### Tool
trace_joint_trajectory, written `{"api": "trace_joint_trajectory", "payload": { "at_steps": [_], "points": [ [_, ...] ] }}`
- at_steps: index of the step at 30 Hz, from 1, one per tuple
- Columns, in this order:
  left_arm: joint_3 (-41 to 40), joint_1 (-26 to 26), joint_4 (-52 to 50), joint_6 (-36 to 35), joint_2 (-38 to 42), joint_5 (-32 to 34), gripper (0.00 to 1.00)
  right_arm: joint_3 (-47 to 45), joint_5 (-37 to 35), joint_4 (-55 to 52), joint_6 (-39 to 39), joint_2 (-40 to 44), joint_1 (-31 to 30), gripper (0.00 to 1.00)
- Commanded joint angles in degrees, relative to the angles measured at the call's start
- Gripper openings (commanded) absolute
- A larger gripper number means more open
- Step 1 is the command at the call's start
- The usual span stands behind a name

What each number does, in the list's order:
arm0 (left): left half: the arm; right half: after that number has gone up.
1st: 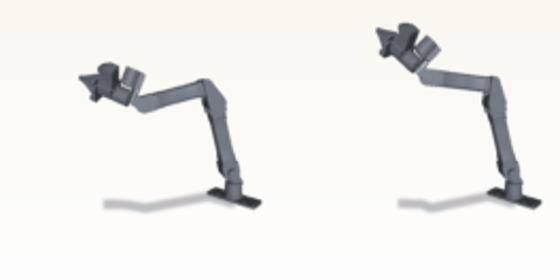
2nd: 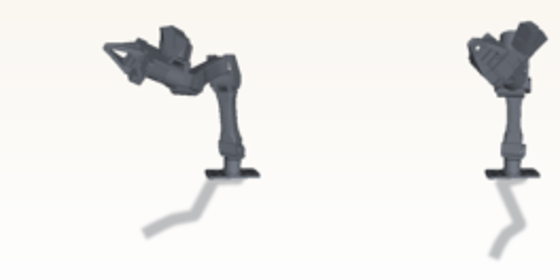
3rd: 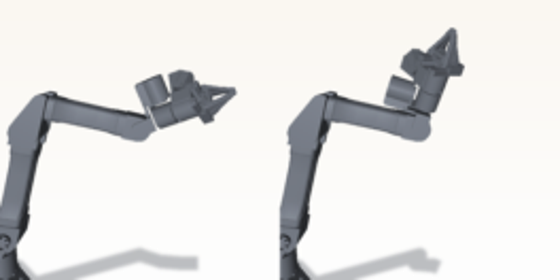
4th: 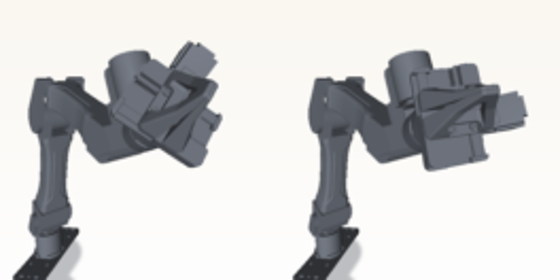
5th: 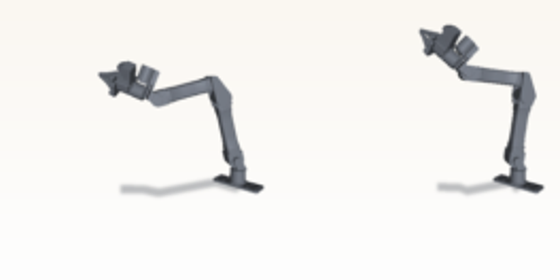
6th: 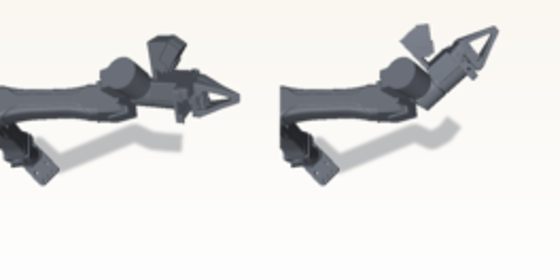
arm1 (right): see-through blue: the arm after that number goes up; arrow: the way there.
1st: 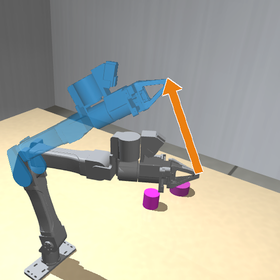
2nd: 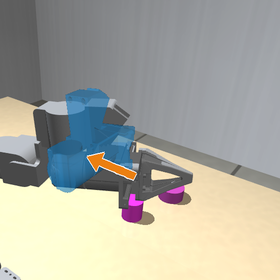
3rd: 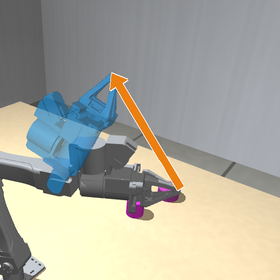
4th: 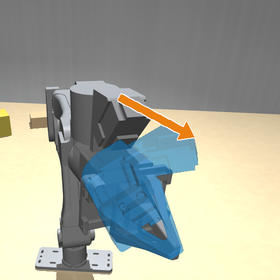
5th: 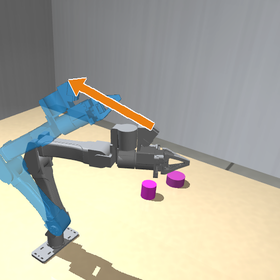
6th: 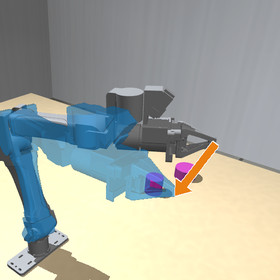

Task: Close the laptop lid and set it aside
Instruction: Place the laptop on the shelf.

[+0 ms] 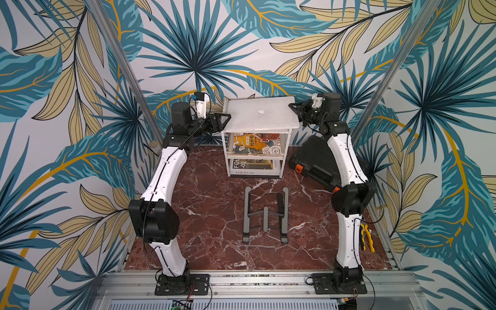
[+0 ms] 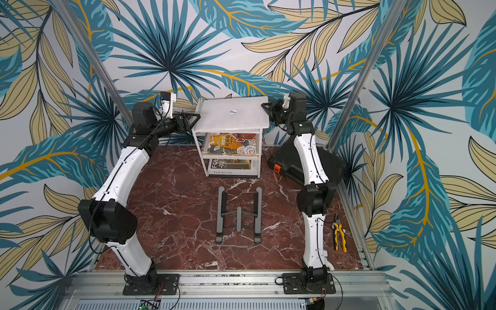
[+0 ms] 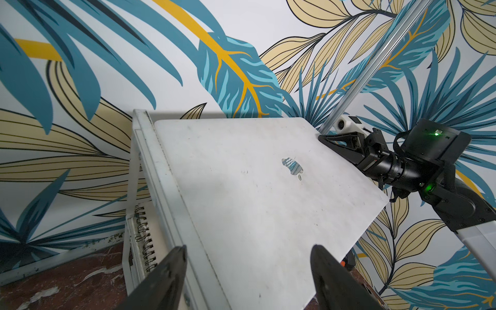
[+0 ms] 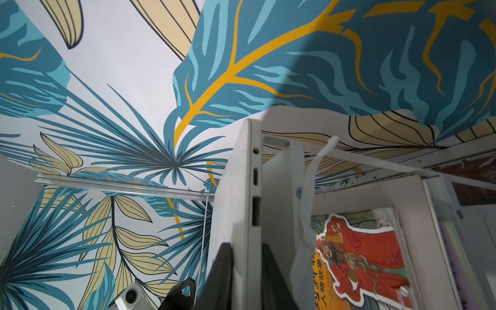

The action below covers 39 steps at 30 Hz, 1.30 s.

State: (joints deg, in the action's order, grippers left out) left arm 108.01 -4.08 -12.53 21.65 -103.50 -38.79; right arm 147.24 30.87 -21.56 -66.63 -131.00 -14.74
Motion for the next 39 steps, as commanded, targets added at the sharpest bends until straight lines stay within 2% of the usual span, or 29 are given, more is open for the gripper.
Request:
{"api": "trace_joint_trajectory", "payload": {
  "at_steps": [1, 4, 11, 14, 19, 23, 27, 28, 29, 34, 39],
  "points": [
    [-0.5, -0.2, 1.9, 0.4, 1.5, -0.7, 0.77, -0.4, -0.4, -4.2, 7.3, -3.0, -3.4, 0.18],
    [-0.8, -0.2, 2.0, 0.4, 1.9, -0.6, 0.77, -0.4, -0.2, -4.9, 8.2, -2.7, -3.4, 0.38],
    [-1.9, -0.3, 2.6, 0.5, 3.2, -0.5, 0.78, -1.3, 0.6, -4.5, 8.1, -1.7, -2.7, 0.51],
    [-2.0, -0.2, 2.4, 0.3, 3.6, -0.2, 0.79, -1.4, 1.7, -4.4, 8.8, -1.3, -2.5, 0.64],
    [-2.3, -0.1, 2.5, 0.3, 4.3, 0.1, 0.80, -2.5, 2.5, -4.2, 9.4, 0.1, -2.3, 0.68],
    [-2.5, -0.2, 1.8, 0.2, 5.5, 0.8, 0.82, -3.5, 2.6, -4.7, 10.6, 1.7, -1.9, 0.80],
    [-3.1, -0.1, 1.1, 0.0, 7.2, 2.4, 0.89, -6.8, 2.1, -5.5, 12.3, 4.7, -1.3, 0.96],
    [-3.3, -0.1, 0.8, -0.1, 7.7, 2.9, 0.97, -8.1, 2.0, -5.5, 12.9, 5.5, -1.1, 0.99],
    [-3.5, -0.2, 0.6, -0.2, 8.2, 3.5, 1.00, -9.1, 1.7, -5.6, 13.5, 6.5, -1.0, 0.99],
    [-4.2, -0.1, 0.2, -0.5, 10.7, 5.1, 1.00, -13.8, -0.1, -6.2, 16.2, 11.3, -0.2, 0.99],
    [-4.2, -0.1, 0.2, -0.4, 12.9, 6.4, 1.00, -14.2, 0.3, -6.9, 16.8, 13.4, 0.5, 1.00]
  ]
}}
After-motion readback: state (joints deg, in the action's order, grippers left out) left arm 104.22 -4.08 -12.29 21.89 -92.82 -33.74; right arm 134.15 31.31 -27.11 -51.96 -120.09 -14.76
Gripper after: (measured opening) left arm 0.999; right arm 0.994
